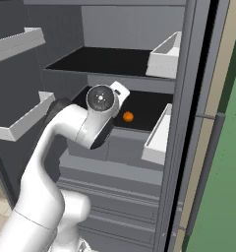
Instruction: Retrieve the kiwi and tangerine from the fridge and place them into the bowl on the dining table.
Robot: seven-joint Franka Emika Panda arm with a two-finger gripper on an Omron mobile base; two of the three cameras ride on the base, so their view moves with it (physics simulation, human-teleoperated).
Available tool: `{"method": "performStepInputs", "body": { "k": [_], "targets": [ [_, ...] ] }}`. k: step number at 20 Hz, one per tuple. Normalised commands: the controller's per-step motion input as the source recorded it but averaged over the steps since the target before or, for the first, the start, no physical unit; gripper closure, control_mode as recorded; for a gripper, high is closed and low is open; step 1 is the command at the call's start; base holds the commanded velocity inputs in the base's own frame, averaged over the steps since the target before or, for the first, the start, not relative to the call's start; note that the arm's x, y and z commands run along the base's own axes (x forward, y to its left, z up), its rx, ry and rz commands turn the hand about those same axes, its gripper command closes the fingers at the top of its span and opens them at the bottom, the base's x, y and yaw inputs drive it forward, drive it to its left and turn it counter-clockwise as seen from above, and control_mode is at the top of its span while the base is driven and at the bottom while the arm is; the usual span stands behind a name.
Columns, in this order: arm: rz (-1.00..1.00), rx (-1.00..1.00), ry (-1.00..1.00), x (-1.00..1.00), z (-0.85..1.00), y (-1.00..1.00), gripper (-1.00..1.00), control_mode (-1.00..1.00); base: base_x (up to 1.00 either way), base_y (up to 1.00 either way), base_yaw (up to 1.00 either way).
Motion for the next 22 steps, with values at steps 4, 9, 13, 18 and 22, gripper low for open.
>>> {"method": "performStepInputs", "body": {
  "k": [4, 9, 13, 18, 22],
  "targets": [
    [-0.21, 0.03, 0.0, -0.11, -0.37, 0.24, -1.0, -1.0, 0.0, 0.0, 0.0],
    [-0.19, 0.19, 0.07, 0.0, -0.06, 0.03, -1.0, -1.0, 0.0, 0.0, 0.0],
    [-0.17, 0.28, 0.06, 0.0, 0.0, 0.0, -1.0, -1.0, 0.0, 0.0, 0.0],
    [-0.3, 0.27, 0.0, 0.0, -0.06, 0.0, -1.0, -1.0, 0.0, 0.0, 0.0],
    [-0.4, 0.29, 0.0, 0.0, -0.18, 0.0, -1.0, -1.0, 0.0, 0.0, 0.0]
  ]
}}
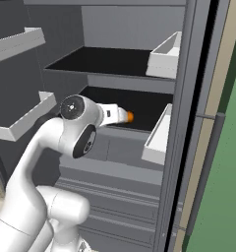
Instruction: Retrieve the kiwi and tangerine from the fridge and place them into the bowl on the dining table.
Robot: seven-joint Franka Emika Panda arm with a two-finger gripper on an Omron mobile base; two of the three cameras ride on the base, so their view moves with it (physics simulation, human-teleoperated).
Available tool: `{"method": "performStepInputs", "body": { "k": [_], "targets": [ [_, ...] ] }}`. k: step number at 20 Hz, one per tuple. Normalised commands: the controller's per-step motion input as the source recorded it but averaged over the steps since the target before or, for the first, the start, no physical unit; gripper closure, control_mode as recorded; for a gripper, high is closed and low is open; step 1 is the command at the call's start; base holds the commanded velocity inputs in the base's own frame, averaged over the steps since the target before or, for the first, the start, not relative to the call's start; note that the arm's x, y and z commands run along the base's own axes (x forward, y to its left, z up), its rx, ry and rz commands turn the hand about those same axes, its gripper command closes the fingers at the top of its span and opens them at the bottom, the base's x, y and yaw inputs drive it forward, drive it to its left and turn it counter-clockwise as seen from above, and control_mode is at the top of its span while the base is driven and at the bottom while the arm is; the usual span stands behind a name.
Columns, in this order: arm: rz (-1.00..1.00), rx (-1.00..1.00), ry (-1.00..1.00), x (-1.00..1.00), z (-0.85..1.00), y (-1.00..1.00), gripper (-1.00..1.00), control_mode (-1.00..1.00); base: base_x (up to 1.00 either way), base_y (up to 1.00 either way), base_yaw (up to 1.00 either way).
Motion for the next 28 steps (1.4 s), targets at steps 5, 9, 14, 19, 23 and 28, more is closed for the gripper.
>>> {"method": "performStepInputs", "body": {
  "k": [5, 9, 14, 19, 23, 28],
  "targets": [
    [-0.41, 0.31, 0.01, 0.0, -0.23, 0.0, -1.0, -1.0, 0.0, 0.0, 0.0],
    [-0.23, 0.35, 0.06, 0.0, -0.03, -0.05, -1.0, -1.0, 0.0, 0.0, 0.0],
    [0.0, 0.24, 0.06, 0.1, 0.0, -0.09, -1.0, -1.0, 0.0, 0.0, 0.0],
    [0.1, -0.01, 0.02, 0.22, -0.16, 0.08, -1.0, -1.0, 0.0, 0.0, 0.0],
    [0.05, -0.06, -0.01, 0.09, -0.36, 0.08, -1.0, -1.0, 0.0, 0.0, 0.0],
    [0.01, -0.02, -0.03, 0.3, -0.26, 0.07, -1.0, -1.0, 0.0, 0.0, 0.0]
  ]
}}
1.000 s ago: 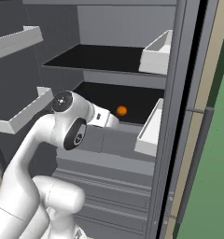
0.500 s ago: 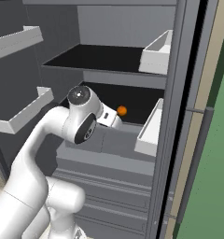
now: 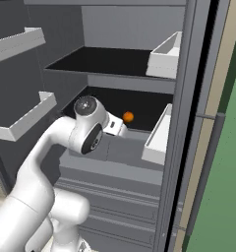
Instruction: Retrieve the kiwi and tangerine from the fridge and place them into the bowl on the dining table.
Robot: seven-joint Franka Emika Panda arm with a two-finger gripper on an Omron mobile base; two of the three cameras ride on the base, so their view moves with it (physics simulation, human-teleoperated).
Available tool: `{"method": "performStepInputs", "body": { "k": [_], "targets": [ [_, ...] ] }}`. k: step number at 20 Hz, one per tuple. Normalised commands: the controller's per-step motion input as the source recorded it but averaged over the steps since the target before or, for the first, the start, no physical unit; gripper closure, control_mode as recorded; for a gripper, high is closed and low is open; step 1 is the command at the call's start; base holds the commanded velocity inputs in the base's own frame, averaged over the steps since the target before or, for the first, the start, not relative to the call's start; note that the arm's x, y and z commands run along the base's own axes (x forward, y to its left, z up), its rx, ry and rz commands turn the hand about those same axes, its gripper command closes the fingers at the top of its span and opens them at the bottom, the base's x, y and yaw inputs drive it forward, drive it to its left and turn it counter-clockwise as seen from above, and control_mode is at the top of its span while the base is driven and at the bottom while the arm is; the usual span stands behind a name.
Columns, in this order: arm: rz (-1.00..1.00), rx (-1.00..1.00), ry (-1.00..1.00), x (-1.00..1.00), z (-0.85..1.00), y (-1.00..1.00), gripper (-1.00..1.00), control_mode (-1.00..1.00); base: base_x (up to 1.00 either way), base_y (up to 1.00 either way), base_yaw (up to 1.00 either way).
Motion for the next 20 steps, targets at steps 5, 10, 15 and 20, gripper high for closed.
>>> {"method": "performStepInputs", "body": {
  "k": [5, 10, 15, 20],
  "targets": [
    [0.0, 0.0, 0.05, 0.52, -0.01, 0.02, -1.0, -1.0, 0.0, 0.0, 0.0],
    [0.0, 0.0, 0.13, 0.81, -0.02, 0.04, -1.0, -1.0, 0.0, 0.0, 0.0],
    [0.0, 0.0, 0.05, 0.71, -0.16, 0.04, -1.0, -1.0, 0.0, 0.0, 0.0],
    [0.0, 0.0, 0.0, 0.38, -0.2, 0.0, -1.0, -1.0, 0.0, 0.0, 0.0]
  ]
}}
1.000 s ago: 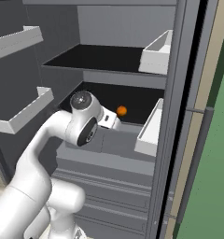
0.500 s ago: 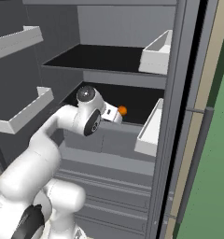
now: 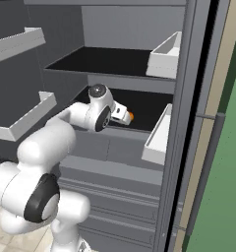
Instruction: Retrieve the kiwi and tangerine from the fridge and place them into the bowl on the dining table.
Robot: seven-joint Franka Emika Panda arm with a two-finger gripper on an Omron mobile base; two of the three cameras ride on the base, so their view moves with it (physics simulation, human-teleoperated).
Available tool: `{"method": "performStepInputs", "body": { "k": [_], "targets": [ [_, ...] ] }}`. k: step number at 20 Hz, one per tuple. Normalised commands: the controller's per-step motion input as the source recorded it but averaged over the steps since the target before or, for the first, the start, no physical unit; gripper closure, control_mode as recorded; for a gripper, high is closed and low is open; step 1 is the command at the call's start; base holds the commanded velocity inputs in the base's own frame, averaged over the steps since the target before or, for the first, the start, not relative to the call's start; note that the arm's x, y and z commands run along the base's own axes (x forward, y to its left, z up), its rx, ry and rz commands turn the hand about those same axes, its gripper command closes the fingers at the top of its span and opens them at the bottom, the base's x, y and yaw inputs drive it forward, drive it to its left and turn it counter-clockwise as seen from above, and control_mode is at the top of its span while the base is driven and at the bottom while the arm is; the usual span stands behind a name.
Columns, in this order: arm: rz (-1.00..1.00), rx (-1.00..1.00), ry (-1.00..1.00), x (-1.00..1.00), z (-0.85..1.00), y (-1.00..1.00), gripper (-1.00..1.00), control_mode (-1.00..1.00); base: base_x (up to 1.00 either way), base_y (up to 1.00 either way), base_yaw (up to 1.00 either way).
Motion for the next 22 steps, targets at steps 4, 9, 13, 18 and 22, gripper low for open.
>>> {"method": "performStepInputs", "body": {
  "k": [4, 9, 13, 18, 22],
  "targets": [
    [0.0, 0.0, 0.0, 0.18, -0.23, 0.0, -1.0, -1.0, 0.0, 0.0, 0.0],
    [0.0, 0.0, 0.0, 0.22, -0.21, -0.08, -1.0, -1.0, 0.0, 0.0, 0.0],
    [0.0, 0.0, 0.0, 0.22, -0.17, -0.24, -1.0, -1.0, 0.0, 0.0, 0.0],
    [0.0, 0.0, 0.0, 0.26, -0.08, -0.28, -1.0, -1.0, 0.0, 0.0, 0.0],
    [0.0, 0.0, 0.0, 0.43, -0.02, -0.19, -1.0, -1.0, 0.0, 0.0, 0.0]
  ]
}}
